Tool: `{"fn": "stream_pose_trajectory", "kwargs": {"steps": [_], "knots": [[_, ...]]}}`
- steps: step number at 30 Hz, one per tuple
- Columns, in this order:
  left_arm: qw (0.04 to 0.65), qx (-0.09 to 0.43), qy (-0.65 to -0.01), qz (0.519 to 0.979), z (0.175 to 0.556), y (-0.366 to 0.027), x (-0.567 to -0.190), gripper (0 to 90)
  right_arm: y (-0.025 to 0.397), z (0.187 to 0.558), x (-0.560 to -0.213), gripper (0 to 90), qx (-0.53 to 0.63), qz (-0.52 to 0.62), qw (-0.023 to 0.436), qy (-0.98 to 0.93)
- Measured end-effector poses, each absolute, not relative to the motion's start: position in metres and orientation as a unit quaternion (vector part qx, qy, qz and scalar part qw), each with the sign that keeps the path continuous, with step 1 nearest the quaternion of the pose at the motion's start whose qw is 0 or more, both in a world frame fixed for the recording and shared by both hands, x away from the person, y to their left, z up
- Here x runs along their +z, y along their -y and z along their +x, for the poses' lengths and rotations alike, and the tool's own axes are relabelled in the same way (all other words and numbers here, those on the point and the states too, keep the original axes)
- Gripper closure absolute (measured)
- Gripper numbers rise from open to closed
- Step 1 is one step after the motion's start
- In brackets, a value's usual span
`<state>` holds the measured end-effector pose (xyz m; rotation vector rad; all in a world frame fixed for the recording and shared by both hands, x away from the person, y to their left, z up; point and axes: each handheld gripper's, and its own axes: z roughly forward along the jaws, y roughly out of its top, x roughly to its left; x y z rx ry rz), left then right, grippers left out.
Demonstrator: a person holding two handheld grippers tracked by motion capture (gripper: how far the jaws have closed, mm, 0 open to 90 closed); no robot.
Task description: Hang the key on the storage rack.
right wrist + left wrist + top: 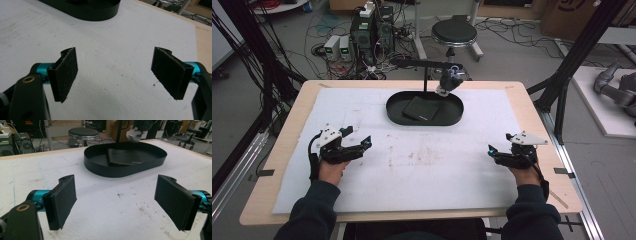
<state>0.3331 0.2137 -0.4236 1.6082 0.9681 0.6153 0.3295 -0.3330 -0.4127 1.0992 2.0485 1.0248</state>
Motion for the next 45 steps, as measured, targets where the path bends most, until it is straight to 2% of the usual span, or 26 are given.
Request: {"fn": "stream_pose_trajectory", "kwargs": {"steps": [45], "knots": [[0.551,0.262,-0.409,0.679,0.3329,-0.2139,-0.4237,17.4,0.3321,0.3288,-0.4133,21.9,0.384,0.412,0.296,-0.772]]}}
